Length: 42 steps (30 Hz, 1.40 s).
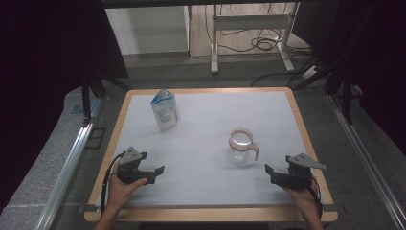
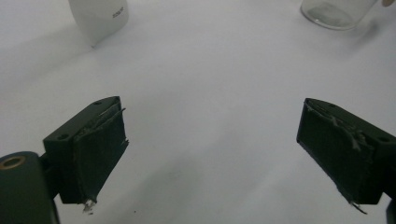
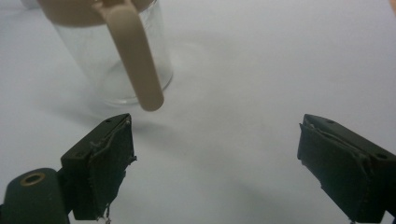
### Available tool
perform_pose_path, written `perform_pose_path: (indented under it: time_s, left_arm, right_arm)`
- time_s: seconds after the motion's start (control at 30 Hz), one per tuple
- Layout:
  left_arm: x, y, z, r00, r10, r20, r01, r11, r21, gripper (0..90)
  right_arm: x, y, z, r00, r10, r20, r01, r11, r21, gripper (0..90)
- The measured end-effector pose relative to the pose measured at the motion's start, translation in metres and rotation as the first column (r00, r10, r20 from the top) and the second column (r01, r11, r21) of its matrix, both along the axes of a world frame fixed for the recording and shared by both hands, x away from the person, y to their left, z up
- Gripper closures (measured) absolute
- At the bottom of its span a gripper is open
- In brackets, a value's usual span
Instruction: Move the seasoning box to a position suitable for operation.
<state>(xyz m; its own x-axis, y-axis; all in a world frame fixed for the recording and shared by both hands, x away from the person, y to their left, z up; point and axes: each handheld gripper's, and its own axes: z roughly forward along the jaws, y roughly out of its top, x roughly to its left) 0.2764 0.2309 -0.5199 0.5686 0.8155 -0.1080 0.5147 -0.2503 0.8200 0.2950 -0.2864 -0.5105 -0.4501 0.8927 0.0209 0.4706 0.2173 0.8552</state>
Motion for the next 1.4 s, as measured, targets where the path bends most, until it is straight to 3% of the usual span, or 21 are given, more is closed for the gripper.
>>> perform_pose_path:
  time_s: [0.13,0.27,0.43,0.6,0.67,1.0,1.13,1.3,1.4]
  left_arm:
    - [0.0,-0.002,-0.003,0.9999,0.011,-0.003,-0.011,0.9999,-0.012,9.7]
    - [-0.001,-0.003,-0.003,0.9998,0.019,0.004,-0.019,0.9998,0.001,11.8]
    - [-0.001,0.003,-0.005,0.9989,0.047,-0.006,-0.047,0.9988,0.015,16.4]
    - [-0.001,0.002,-0.002,1.0,0.001,0.007,-0.001,1.0,0.005,16.9]
    - [-0.002,0.001,0.0,0.9999,-0.014,0.01,0.014,0.9999,-0.005,16.9]
    - [-0.001,0.0,0.001,0.9998,-0.012,-0.013,0.012,0.9997,-0.019,16.8]
    - [-0.004,-0.001,-0.002,0.9996,-0.017,-0.024,0.017,0.9998,-0.012,16.7]
    - [-0.004,-0.001,-0.001,0.9995,-0.027,-0.017,0.026,0.9991,-0.032,16.8]
    - [-0.003,-0.001,-0.003,0.9995,-0.025,-0.021,0.025,0.9996,-0.013,16.9]
  right_arm:
    - [0.001,-0.002,0.005,0.9995,0.017,0.026,-0.016,1.0,-0.013,21.1]
    - [0.002,-0.006,0.006,0.998,0.055,0.032,-0.055,0.998,-0.001,37.5]
    - [0.002,-0.008,0.007,0.9985,0.053,0.013,-0.053,0.999,-0.002,61.9]
    - [-0.002,-0.004,0.015,0.9972,0.067,0.033,-0.066,0.998,-0.022,84.3]
    - [-0.002,-0.001,0.022,0.9962,0.073,0.048,-0.072,0.997,-0.013,89.0]
    - [0.02,0.013,0.058,0.9836,0.128,0.128,-0.131,0.991,0.014,89.9]
    - [0.024,0.022,0.064,0.9794,0.148,0.137,-0.151,0.989,0.007,90.0]
    - [0.029,0.033,0.068,0.978,0.165,0.127,-0.169,0.986,0.018,90.0]
    - [0.032,0.038,0.068,0.9766,0.174,0.126,-0.178,0.984,0.021,89.9]
